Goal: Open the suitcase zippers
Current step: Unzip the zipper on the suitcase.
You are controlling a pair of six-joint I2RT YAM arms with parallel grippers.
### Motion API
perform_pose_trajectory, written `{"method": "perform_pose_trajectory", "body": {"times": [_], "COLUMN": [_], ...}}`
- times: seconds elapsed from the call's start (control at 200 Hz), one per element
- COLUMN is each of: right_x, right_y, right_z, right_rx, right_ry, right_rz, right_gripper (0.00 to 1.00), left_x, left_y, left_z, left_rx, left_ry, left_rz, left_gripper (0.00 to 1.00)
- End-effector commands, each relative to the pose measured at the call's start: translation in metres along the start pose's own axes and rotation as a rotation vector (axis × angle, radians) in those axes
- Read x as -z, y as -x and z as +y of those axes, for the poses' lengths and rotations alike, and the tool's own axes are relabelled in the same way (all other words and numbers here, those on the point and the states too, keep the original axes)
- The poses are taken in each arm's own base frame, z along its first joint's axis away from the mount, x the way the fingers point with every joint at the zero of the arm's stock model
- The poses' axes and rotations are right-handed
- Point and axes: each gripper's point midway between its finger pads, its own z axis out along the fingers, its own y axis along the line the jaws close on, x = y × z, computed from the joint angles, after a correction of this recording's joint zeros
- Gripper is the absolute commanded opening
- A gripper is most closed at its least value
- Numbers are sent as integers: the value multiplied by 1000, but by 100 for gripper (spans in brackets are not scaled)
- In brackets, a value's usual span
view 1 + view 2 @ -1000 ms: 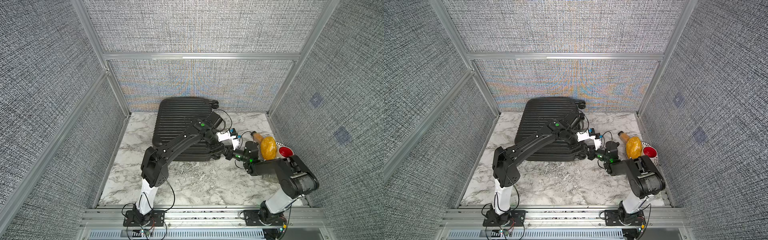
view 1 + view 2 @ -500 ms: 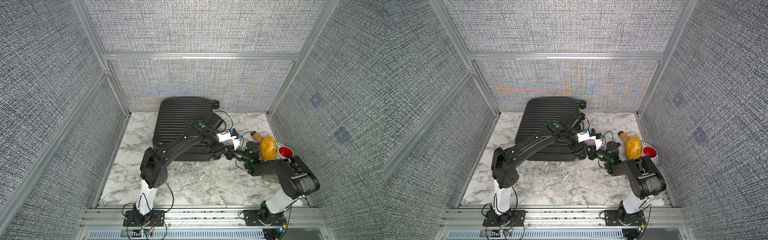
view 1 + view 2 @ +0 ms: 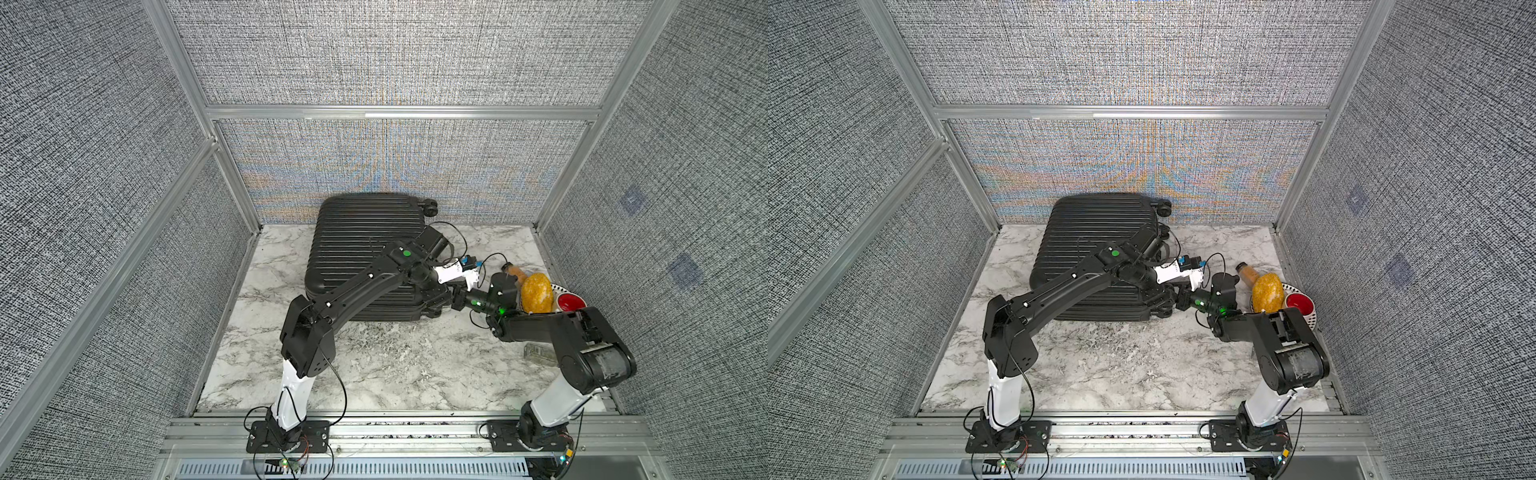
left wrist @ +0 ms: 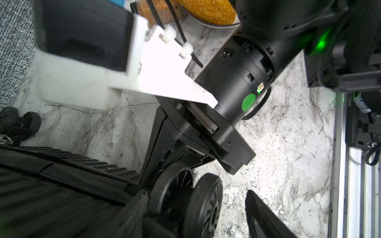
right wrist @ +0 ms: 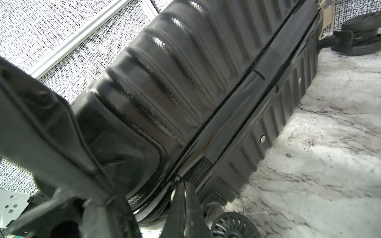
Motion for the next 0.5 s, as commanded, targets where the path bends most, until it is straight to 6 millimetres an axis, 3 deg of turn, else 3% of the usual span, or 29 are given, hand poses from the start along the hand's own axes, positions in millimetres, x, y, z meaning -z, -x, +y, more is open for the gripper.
{"method": "perform_pose_trajectory", "body": {"times": [0.0, 0.02, 0.165, 0.26, 0.37, 0.49], "right_x": [7, 8, 15, 19, 25, 38], "right_y": [29, 28, 16, 13, 16, 17], "right_z": [-32, -31, -25, -25, -25, -36], "right_rx": [44, 44, 35, 27, 17, -13], "right_ry": [-183, -178, -159, -172, -195, -304], "right_rz": [-137, -136, -125, -127, -131, -138], "right_gripper": [0, 0, 0, 2, 28, 45], "left_x": [20, 35, 83, 125, 172, 216], "left_y": [-8, 3, 54, 71, 57, 4], "left_z": [-55, -54, -29, -4, 29, 66], "left_rx": [103, 99, 116, 178, 272, 437], "left_ry": [-218, -195, -18, 179, 434, 652], "left_rz": [50, 10, -177, -279, -336, -352], "left_gripper": [76, 77, 89, 98, 100, 99]}}
